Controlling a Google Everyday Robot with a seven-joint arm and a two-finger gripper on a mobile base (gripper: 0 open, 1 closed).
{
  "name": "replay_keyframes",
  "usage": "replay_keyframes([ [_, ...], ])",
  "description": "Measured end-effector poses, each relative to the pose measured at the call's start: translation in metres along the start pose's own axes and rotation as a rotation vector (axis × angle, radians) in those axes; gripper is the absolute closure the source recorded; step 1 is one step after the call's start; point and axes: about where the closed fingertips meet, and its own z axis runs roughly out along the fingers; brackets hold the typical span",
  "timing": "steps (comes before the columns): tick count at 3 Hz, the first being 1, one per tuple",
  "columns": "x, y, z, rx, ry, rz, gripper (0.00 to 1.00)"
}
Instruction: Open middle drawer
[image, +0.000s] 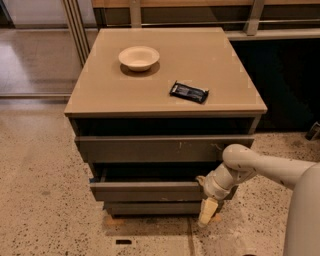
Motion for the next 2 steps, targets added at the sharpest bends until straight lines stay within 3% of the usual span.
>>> replay_keyframes([
  [2,0.009,0.064,-0.012,-0.197,-0.136,0.059,0.0],
])
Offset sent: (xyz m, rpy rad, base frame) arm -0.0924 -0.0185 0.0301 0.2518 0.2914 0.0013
